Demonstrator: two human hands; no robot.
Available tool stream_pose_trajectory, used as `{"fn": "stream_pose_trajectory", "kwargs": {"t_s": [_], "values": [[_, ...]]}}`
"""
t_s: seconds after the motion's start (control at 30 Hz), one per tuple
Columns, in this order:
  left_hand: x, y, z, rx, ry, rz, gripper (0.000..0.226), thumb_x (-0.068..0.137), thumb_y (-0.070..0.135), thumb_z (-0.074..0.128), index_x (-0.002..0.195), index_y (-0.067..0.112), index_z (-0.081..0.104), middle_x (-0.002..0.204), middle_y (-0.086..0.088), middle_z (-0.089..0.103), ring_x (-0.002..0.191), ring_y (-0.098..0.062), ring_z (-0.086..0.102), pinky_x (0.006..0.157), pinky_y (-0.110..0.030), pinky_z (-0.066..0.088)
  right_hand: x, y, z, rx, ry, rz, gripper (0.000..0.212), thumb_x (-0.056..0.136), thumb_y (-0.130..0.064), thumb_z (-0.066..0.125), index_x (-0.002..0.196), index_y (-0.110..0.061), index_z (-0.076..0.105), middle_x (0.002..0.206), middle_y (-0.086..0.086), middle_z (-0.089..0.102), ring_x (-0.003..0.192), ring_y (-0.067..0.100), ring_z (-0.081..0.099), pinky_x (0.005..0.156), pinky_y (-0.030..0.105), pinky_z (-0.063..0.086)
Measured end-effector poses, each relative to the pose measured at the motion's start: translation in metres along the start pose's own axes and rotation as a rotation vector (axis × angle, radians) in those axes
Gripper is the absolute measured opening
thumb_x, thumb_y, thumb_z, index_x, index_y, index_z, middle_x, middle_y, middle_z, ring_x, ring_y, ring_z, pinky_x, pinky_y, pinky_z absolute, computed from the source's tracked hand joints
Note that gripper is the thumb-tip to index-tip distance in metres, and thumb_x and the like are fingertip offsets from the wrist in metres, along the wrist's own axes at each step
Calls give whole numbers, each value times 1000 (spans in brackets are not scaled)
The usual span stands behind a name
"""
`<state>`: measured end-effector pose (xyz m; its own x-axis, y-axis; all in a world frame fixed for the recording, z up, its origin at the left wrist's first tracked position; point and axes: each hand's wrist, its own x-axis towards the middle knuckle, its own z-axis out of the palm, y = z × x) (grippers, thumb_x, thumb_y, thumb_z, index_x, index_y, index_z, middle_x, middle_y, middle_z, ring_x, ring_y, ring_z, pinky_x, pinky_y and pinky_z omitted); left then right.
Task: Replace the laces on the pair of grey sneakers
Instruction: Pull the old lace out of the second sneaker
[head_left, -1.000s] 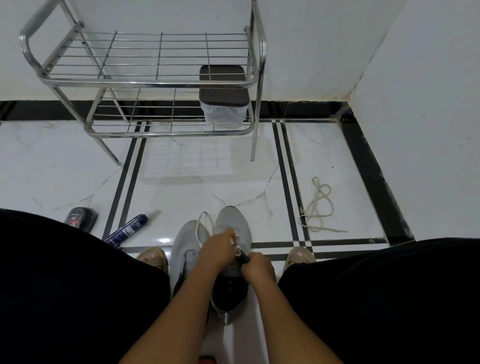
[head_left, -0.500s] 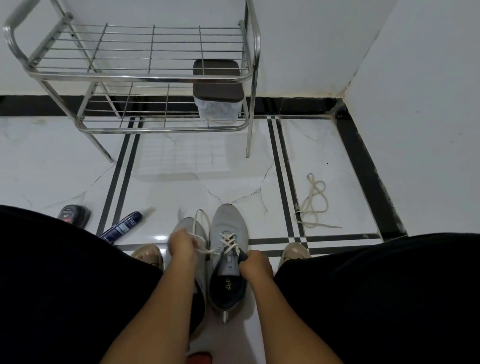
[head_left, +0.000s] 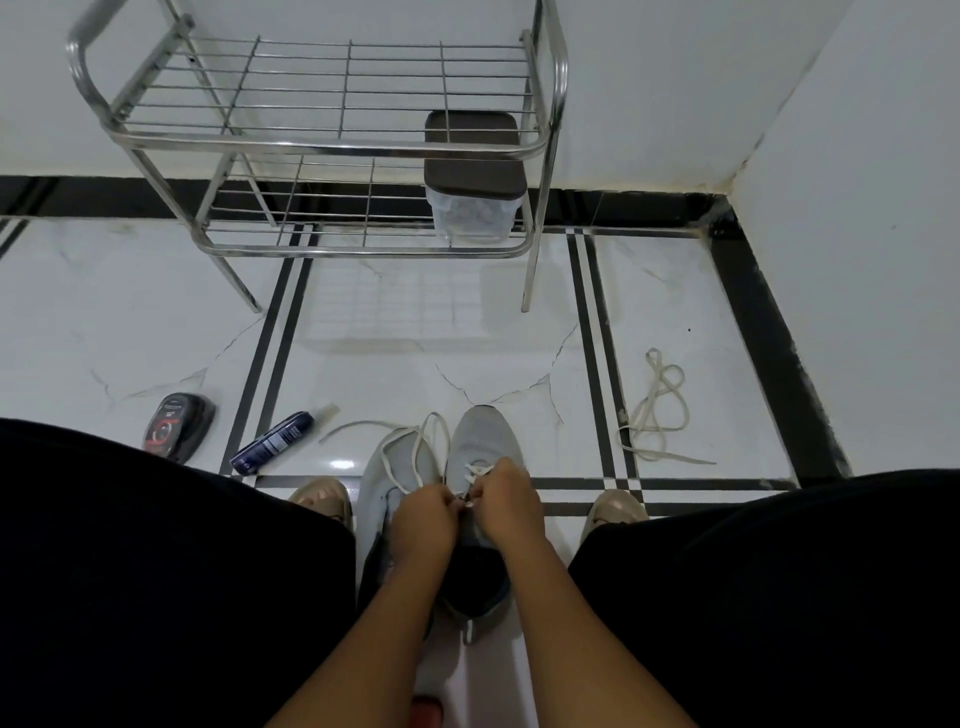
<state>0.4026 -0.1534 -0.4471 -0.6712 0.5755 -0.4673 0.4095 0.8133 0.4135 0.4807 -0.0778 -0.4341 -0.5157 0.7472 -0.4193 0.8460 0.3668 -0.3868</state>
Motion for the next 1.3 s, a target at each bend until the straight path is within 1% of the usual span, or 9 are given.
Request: {"fn": "stream_pose_trajectory", "kwargs": {"t_s": [0.13, 0.33, 0.5, 0.73, 0.8, 0.93, 1.0, 1.13, 1.3], "values": [[2, -5, -2, -52, -7, -39, 20, 92, 27, 54, 93, 17, 72, 93, -8, 71, 90, -25, 64, 76, -32, 50, 4, 4, 27, 61, -112, 36, 32, 88, -37, 59, 111, -16, 65, 114, 4, 49, 102, 19, 48, 79, 27, 44], [2, -13, 0, -55, 1, -92, 22, 94, 28, 52, 101, 15, 70, 102, -11, 67, 96, -29, 61, 76, -31, 46, 10, 30, -7, 1191, 119, 679, 30, 91, -34, 47, 78, -8, 56, 73, 9, 59, 64, 23, 55, 60, 30, 46], [1, -9, 2, -23, -32, -56, 22, 94, 29, 53, 101, 17, 70, 101, -7, 68, 98, -25, 61, 81, -32, 50, 16, 18, 8, 262, -148, 200, 19, 81, -32, 57, 73, -15, 58, 80, 6, 62, 80, 26, 60, 56, 27, 41], [-1, -8, -2, -56, -67, -50, 21, 93, 27, 53, 94, 16, 71, 96, -7, 69, 93, -24, 62, 83, -36, 52, 5, 12, 23, -34, -203, 62, 23, 88, -32, 59, 106, -27, 73, 128, -2, 56, 115, 27, 50, 91, 30, 43], [-1, -8, -4, -59, -69, -56, 20, 93, 26, 54, 95, 15, 70, 97, -8, 69, 94, -26, 62, 82, -35, 52, 8, 7, 2, 290, -167, 295, 23, 93, -23, 51, 105, -12, 68, 115, 8, 61, 104, 28, 57, 84, 30, 47], [-1, -8, -5, -45, -82, -61, 20, 94, 28, 53, 99, 16, 69, 103, -10, 68, 98, -27, 61, 81, -33, 50, 25, 24, -48, 1843, 328, 912, 21, 97, -11, 27, 84, -9, 44, 82, 10, 55, 56, 17, 47, 71, 28, 51], [-1, -7, -4, -39, -82, -54, 21, 94, 28, 53, 102, 15, 68, 105, -10, 67, 100, -28, 61, 83, -32, 49, 28, 21, -53, 1498, 328, 784, 23, 97, -20, 37, 78, -11, 47, 74, 5, 56, 52, 17, 43, 63, 28, 46], [-1, -7, -6, -60, -84, -50, 23, 94, 28, 55, 103, 13, 69, 106, -12, 63, 100, -29, 61, 85, -33, 51, 20, 5, -7, 172, -81, 99, 21, 87, -27, 58, 71, -13, 60, 79, 5, 61, 73, 24, 58, 63, 27, 38], [-2, -8, -6, -62, -94, -59, 20, 93, 27, 54, 99, 16, 69, 106, -11, 63, 97, -28, 61, 84, -32, 51, 7, 14, 31, 53, -157, 49, 24, 88, -34, 62, 100, -17, 73, 117, 3, 59, 94, 25, 62, 69, 25, 43]]}}
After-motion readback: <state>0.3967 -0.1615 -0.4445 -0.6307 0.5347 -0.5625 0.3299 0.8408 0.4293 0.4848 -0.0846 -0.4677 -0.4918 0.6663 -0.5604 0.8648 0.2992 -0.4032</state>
